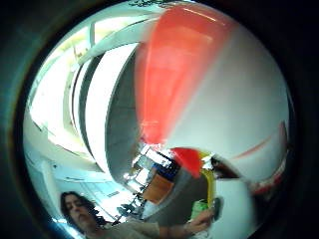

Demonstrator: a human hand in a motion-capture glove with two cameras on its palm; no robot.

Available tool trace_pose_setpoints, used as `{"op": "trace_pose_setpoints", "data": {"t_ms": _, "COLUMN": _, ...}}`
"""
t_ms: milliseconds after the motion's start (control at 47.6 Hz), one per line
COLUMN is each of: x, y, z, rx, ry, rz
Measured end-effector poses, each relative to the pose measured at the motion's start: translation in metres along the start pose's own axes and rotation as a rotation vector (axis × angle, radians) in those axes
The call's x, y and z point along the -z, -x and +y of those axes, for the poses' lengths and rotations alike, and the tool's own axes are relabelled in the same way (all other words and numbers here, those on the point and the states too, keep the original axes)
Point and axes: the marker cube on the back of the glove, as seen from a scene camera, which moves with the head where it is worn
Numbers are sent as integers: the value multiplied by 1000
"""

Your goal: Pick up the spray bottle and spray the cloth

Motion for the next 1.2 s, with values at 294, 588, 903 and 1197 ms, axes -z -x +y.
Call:
{"op": "trace_pose_setpoints", "data": {"t_ms": 294, "x": 1, "y": 1, "z": 10, "rx": 58, "ry": -68, "rz": 39}}
{"op": "trace_pose_setpoints", "data": {"t_ms": 588, "x": 3, "y": 1, "z": 15, "rx": 27, "ry": -6, "rz": 72}}
{"op": "trace_pose_setpoints", "data": {"t_ms": 903, "x": 67, "y": -11, "z": 45, "rx": -56, "ry": 340, "rz": 418}}
{"op": "trace_pose_setpoints", "data": {"t_ms": 1197, "x": 148, "y": -32, "z": 91, "rx": -5, "ry": 584, "rz": 965}}
